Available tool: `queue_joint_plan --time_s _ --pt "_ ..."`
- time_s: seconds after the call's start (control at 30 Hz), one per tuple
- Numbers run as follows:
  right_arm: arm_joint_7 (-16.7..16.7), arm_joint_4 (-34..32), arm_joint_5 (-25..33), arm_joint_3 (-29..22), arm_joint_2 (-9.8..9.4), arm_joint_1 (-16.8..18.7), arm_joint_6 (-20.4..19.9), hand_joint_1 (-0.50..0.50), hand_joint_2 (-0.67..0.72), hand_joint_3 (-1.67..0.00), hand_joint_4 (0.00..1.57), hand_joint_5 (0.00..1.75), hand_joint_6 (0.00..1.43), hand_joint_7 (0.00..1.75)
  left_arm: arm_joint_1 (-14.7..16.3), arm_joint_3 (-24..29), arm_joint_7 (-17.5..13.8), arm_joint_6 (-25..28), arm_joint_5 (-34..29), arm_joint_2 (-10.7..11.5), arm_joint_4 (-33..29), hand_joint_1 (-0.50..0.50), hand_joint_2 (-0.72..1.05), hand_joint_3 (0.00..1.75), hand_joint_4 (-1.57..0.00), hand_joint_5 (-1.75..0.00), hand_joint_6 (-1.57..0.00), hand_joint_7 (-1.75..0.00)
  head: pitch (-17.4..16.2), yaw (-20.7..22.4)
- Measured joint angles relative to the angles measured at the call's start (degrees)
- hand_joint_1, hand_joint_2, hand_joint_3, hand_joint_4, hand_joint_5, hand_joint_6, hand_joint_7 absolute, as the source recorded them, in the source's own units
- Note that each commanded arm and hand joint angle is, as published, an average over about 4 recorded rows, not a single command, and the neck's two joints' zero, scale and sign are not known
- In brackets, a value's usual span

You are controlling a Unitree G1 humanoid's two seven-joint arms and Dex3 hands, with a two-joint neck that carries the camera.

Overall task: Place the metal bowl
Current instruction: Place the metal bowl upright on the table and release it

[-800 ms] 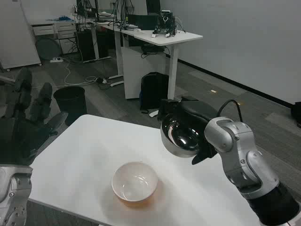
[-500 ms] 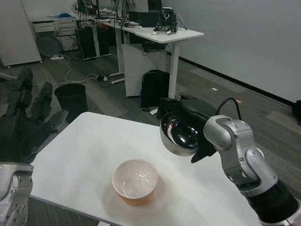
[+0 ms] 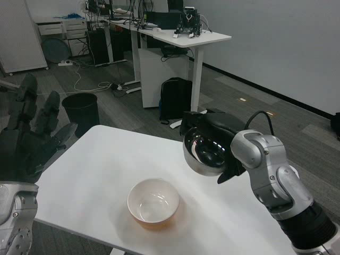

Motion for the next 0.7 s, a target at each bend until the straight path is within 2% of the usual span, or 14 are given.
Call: queue_joint_plan --time_s 0.1,0.23,0.37,0.5,0.57,0.7 --pt "0.0 2.3 -0.8 0.0 0.02 0.4 0.0 -0.33 -0.54 -1.51 1.33 1.55 1.26 1.27 0.0 0.0 0.0 0.0 0.0 0.0 0.0 -0.5 1.05 0.0 0.0 0.0 0.0 0.0 -0.2 0.0" --pt "-0.5 3.2 -2.9 0.0 0.24 2.1 -0.5 -0.33 -0.48 -1.55 1.27 1.65 1.21 1.36 0.0 0.1 0.0 0.0 0.0 0.0 0.0 -0.5 1.05 0.0 0.0 0.0 0.0 0.0 -0.7 -0.1" --pt "-2.3 5.6 -5.9 0.4 1.85 5.7 -2.6 -0.33 -0.48 -1.59 1.18 1.65 1.15 1.4 0.1 0.1 0.0 0.0 -0.1 0.0 0.0 -0.5 1.05 0.0 0.0 0.0 0.0 0.0 -1.1 -0.2" --pt "-3.6 7.8 -7.6 1.1 3.62 8.3 -4.7 -0.31 -0.41 -1.59 0.76 1.6 0.98 1.5 0.1 0.2 0.0 0.0 -0.3 0.0 0.1 -0.5 1.05 0.0 0.0 0.0 0.0 0.0 -1.7 -0.3" --pt "-4.5 8.8 -8.5 1.5 4.33 9.5 -5.4 -0.29 -0.37 -1.59 0.6 1.53 0.96 1.54 0.1 0.1 0.0 0.0 -0.6 0.0 0.1 -0.5 1.05 0.0 0.0 0.0 0.0 0.0 -2.0 -0.5" --pt "-5.1 10.5 -9.2 2.6 5.12 11.2 -6.0 -0.29 -0.29 -1.59 0.41 1.33 0.83 1.54 0.1 0.1 0.0 0.0 -0.7 0.0 0.1 -0.5 1.05 0.0 0.0 0.0 0.0 0.0 -2.4 -0.5"
